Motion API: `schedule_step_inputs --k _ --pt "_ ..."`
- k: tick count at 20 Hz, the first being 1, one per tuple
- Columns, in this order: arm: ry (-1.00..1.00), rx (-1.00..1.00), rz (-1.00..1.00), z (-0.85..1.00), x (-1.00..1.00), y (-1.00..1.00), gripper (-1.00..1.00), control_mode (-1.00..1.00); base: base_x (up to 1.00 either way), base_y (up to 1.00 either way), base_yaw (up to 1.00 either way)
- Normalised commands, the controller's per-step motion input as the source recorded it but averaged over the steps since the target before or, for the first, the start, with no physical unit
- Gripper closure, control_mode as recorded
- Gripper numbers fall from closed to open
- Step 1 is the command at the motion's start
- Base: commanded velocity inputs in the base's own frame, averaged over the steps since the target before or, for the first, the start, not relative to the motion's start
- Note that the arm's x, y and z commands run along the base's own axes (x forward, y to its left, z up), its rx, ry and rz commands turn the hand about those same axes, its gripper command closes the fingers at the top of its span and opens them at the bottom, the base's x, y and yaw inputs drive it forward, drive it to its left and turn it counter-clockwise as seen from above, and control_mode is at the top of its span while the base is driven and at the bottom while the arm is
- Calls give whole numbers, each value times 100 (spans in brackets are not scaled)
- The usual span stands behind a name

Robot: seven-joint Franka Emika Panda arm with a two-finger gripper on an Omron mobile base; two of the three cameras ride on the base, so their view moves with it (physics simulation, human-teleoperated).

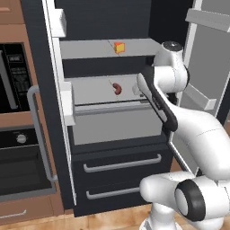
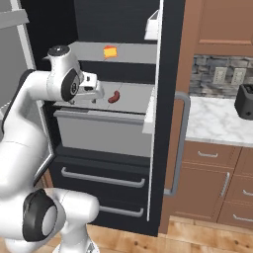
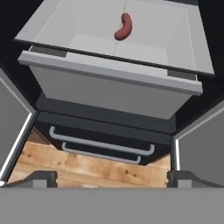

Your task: Retrieve the sausage and cheese from the fridge and place them on the cutting board on the counter.

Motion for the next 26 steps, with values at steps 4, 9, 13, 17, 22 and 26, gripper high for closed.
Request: schedule_step_inputs --k 4,9,13,17,22,26 --pt "-15 0 1 17 -25 -38 -100 -100 0 0 0" --pt "-18 2 6 3 -24 -16 -100 -100 0 0 0" --pt "-14 0 0 33 -8 0 -100 -100 0 0 0" --pt "-11 0 0 37 -1 0 -100 -100 0 0 0" --pt "-2 0 0 8 0 0 -100 100 0 0 0" --pt "0 0 0 0 0 0 -100 100 0 0 0"
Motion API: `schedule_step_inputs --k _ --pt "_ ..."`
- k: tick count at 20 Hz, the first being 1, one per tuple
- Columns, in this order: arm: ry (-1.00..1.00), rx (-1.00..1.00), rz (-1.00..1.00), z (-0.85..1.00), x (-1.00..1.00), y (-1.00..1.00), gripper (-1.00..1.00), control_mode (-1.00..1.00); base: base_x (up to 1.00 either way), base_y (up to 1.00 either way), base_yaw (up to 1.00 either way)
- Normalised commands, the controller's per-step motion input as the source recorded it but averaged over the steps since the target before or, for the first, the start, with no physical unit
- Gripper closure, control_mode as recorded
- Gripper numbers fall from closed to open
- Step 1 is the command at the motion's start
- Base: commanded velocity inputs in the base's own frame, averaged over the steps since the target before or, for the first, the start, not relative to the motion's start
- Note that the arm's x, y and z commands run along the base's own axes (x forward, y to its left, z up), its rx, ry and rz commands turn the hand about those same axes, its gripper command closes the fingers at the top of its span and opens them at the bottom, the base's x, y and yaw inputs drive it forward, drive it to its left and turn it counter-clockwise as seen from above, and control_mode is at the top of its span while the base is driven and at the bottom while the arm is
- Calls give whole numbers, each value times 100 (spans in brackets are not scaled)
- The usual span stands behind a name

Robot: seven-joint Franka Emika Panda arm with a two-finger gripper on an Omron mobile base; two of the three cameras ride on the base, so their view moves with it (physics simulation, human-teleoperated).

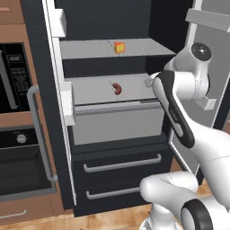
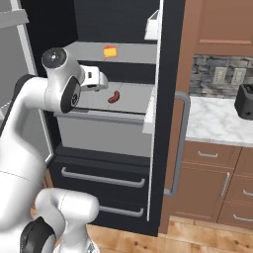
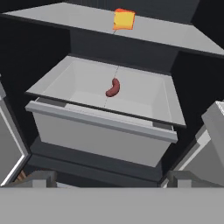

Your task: Retrieve the sausage and cheese from the fridge and place them on the cutting board on the counter.

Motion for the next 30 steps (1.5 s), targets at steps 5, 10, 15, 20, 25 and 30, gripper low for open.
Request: schedule_step_inputs --k 5,10,15,20,25,30 --pt "0 0 0 0 0 0 -100 100 5 4 0" --pt "0 0 0 0 0 0 -100 100 37 18 0" --pt "0 0 0 0 0 0 -100 100 58 27 0" --pt "0 0 0 0 0 0 -100 100 54 28 0" --pt "0 0 0 0 0 0 -100 100 43 26 -1" --pt "0 0 0 0 0 0 -100 100 46 32 -2"
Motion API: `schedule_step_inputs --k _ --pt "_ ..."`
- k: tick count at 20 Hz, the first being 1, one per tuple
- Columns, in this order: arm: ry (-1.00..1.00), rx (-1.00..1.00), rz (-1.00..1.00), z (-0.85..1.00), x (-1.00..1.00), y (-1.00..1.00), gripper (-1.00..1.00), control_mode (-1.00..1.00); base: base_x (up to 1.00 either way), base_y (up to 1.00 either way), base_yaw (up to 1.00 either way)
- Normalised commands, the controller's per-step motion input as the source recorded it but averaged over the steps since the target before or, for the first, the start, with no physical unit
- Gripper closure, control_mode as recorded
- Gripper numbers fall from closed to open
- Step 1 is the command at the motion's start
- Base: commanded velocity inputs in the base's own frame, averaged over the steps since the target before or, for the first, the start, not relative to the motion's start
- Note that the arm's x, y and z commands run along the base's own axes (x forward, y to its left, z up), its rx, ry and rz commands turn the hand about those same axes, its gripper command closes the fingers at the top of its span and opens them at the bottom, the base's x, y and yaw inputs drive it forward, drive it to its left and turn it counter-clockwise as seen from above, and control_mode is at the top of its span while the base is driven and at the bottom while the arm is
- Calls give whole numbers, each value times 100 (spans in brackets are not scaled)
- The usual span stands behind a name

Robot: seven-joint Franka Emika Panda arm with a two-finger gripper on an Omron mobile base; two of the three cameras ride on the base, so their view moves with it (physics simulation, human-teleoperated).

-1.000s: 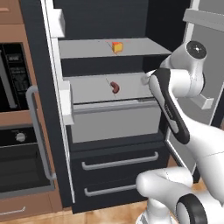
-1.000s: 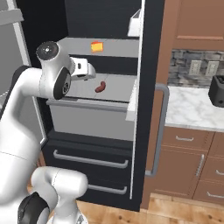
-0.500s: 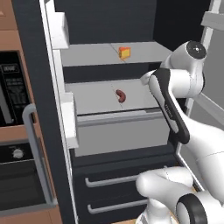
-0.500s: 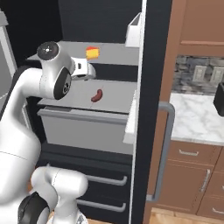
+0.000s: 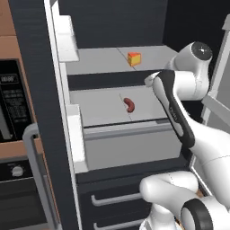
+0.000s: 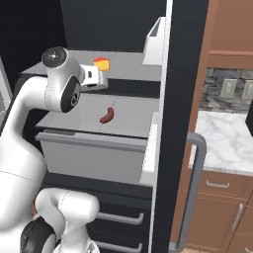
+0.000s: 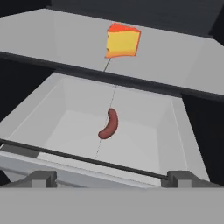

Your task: Retrieve the sausage and cheese from the fridge and place them on the cutting board on the counter.

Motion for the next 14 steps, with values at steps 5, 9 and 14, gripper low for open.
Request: schedule_step_inputs --k 5,9,14 --pt "0 0 0 0 0 0 -100 100 54 41 -3" --pt "0 0 0 0 0 0 -100 100 22 23 -4" --pt "-19 0 -4 75 0 0 -100 -100 0 0 0"
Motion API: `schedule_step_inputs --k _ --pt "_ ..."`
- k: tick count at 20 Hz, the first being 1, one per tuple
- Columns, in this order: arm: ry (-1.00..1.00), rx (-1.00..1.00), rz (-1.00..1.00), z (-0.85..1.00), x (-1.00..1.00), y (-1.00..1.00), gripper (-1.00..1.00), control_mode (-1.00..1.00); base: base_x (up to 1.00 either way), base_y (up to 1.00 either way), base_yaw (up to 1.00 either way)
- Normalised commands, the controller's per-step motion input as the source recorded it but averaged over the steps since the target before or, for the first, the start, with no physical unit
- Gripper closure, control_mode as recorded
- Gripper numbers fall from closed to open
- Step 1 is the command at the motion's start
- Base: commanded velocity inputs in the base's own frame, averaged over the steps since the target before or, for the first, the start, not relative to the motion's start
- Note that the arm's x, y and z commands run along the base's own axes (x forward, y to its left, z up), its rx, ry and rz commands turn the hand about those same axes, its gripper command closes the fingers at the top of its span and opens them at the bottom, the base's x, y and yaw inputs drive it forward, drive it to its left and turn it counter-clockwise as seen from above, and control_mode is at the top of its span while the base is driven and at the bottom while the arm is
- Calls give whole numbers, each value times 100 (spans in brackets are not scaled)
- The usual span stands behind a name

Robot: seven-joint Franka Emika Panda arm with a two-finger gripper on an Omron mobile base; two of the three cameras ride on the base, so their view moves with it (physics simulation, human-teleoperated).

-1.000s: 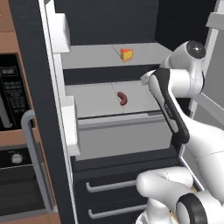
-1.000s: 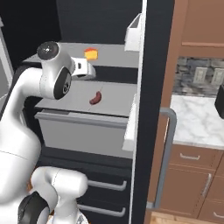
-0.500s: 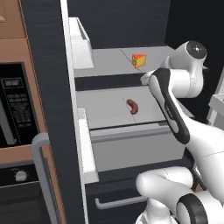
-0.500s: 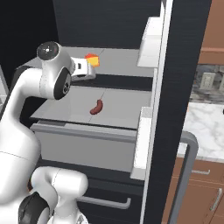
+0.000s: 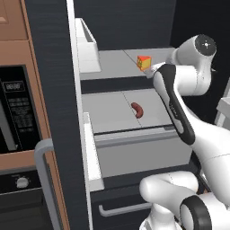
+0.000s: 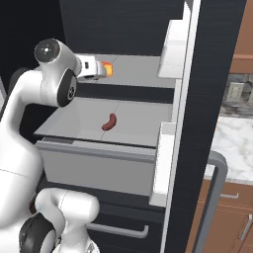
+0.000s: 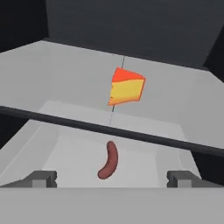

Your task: Retrieve the sausage and cheese from the fridge and place them on the cutting board on the counter.

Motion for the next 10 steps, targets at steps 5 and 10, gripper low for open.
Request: schedule_step_inputs --k 5,10 --pt "-7 0 -6 48 29 8 -100 -100 0 0 0" --pt "5 0 -8 -2 64 1 -100 -100 0 0 0"
